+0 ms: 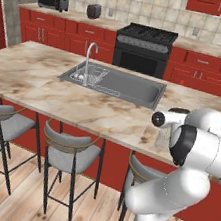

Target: Take a straw from the drawer in front and place it inside the glass cup on the dining counter.

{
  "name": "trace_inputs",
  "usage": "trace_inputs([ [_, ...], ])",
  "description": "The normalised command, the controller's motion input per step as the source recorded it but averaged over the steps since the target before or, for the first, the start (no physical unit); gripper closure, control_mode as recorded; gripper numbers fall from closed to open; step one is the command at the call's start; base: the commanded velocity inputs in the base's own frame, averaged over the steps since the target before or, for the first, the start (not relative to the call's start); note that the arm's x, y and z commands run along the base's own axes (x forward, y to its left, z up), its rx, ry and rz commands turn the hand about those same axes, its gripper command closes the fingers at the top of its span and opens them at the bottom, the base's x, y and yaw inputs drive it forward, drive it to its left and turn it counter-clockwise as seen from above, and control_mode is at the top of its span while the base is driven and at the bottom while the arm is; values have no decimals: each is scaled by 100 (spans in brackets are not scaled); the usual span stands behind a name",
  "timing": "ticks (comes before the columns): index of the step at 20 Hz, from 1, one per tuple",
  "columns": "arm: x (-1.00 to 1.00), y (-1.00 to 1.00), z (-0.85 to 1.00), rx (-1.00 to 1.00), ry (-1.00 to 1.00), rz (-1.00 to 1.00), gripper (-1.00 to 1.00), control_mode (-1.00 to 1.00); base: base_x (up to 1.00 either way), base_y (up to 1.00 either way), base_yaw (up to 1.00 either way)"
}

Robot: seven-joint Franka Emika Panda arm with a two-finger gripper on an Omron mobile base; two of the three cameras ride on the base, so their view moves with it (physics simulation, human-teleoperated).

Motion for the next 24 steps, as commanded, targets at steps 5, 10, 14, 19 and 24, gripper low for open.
trace_inputs([
  [5,-16,0,7,2,28,0,-100,-100,0,0,0],
  [10,-4,0,46,0,11,0,-100,-100,0,0,0],
  [14,-3,0,73,0,12,0,-100,-100,0,0,0],
  [19,-7,0,68,0,20,0,-100,-100,0,0,0],
  [24,-31,0,60,0,22,0,-100,-100,0,0,0],
])
